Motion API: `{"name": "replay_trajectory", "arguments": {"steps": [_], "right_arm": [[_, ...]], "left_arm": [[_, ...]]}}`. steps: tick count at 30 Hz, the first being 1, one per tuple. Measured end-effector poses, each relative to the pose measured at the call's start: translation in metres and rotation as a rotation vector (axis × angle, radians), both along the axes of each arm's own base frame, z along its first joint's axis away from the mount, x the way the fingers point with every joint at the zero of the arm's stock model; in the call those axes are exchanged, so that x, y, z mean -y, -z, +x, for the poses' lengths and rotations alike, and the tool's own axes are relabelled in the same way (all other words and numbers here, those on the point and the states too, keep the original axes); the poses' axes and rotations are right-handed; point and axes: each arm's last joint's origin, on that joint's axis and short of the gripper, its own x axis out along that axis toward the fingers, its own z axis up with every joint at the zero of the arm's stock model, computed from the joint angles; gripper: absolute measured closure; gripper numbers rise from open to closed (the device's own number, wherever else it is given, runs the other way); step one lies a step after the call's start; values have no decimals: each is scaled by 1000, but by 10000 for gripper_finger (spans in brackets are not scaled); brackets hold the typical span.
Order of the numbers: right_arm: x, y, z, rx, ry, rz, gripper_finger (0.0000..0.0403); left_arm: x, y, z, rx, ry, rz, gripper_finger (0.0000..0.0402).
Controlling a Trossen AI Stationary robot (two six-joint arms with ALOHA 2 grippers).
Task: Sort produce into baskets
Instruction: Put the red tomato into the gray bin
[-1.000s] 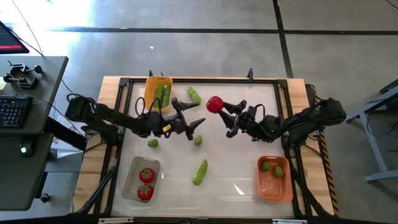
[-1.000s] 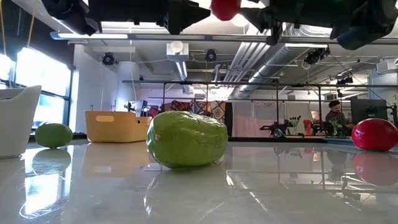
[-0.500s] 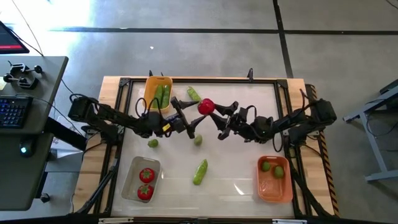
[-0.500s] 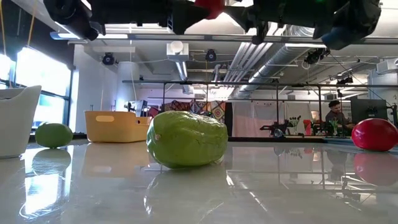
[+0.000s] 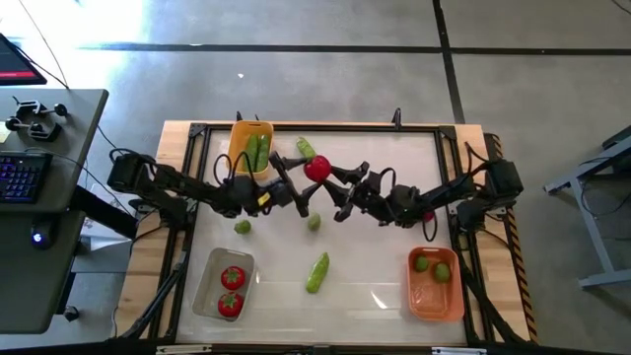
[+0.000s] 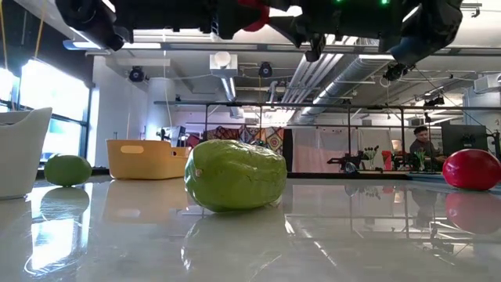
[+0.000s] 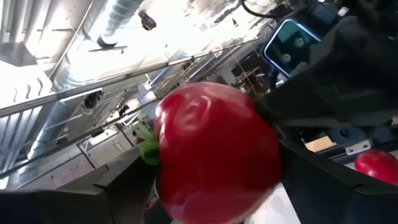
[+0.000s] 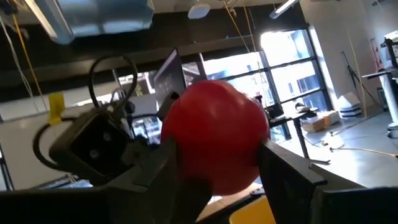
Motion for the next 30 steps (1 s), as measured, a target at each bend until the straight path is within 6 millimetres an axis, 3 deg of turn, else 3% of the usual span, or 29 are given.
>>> {"name": "replay_trajectory", "arguments": {"steps": [9, 20, 26, 30], "right_arm": [[12, 7, 5, -142, 102, 12, 205], [18, -11, -11, -334, 155, -34, 132], [22, -19, -23, -449, 188, -80, 149], [35, -9, -24, -580, 198, -97, 208]], "left_arm": [[-4, 7, 1, -64, -59, -33, 174], [-26, 22, 4, -163, -73, -138, 174], [-41, 31, 4, -225, -25, -212, 175], [-49, 34, 3, -247, 17, -266, 175]]}}
